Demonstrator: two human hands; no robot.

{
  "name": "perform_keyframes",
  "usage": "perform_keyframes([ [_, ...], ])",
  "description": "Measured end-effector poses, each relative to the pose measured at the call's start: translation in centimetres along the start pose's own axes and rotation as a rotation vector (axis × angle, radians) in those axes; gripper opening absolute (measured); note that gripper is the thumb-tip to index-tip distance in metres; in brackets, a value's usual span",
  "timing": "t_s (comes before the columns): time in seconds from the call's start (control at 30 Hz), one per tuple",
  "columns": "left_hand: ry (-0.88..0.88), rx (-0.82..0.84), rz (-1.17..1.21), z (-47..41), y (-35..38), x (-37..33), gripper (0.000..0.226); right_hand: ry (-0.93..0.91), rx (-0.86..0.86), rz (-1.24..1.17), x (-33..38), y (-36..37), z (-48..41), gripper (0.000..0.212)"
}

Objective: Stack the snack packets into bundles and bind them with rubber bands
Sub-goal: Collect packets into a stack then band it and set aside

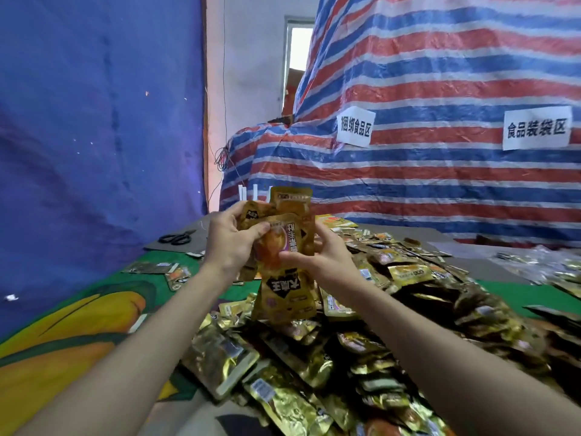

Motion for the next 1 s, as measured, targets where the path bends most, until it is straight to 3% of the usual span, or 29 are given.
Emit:
perform_keyframes([
  [0.2, -0.198, -0.167, 0.251, 5.9, -1.0, 4.7, 0.032, -0.035, -0.105, -0.055, -2.0, 2.5, 5.2, 0.053],
  [0.27, -0.257, -0.108, 0.246, 7.9, -0.8, 6.0, 0.045, -0.059, -0.104, -0.067, -2.5, 3.2, 6.4, 0.051],
  [0.47, -0.292, 0.143, 0.229, 10.9, 1.2, 6.3, 0.055, -0.093, -0.121, -0.034, -4.4, 5.2, 8.8, 0.035],
  [0.57, -0.320, 0.181, 0.041, 11.7, 2.1, 6.0, 0.050, -0.109, -0.117, 0.058, -4.8, 6.3, 9.3, 0.028],
  [0.63, -0.331, 0.184, 0.040, 12.1, 2.2, 5.9, 0.047, -0.132, -0.131, 0.098, -4.6, 6.5, 9.4, 0.025],
  [0.73, -0.432, 0.173, 0.296, 11.7, 2.1, 6.4, 0.051, -0.168, -0.172, 0.233, -4.2, 6.4, 9.5, 0.021],
  [0.87, -0.526, 0.232, 0.649, 11.2, 1.4, 6.6, 0.039, -0.162, -0.173, 0.163, -3.5, 6.3, 9.5, 0.023],
  [1.0, -0.575, 0.350, 0.622, 11.5, 1.3, 6.4, 0.038, -0.102, -0.212, -0.092, -4.1, 5.6, 10.0, 0.023],
])
Point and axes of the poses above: each hand's wrist, its own z-axis away from the middle knuckle, its own y-axis out of the palm, x = y × z, the point moved 4 cm from there along -z, towards the middle knuckle, and after that the axes turned 5 degrees about x, right-handed, at the moved point
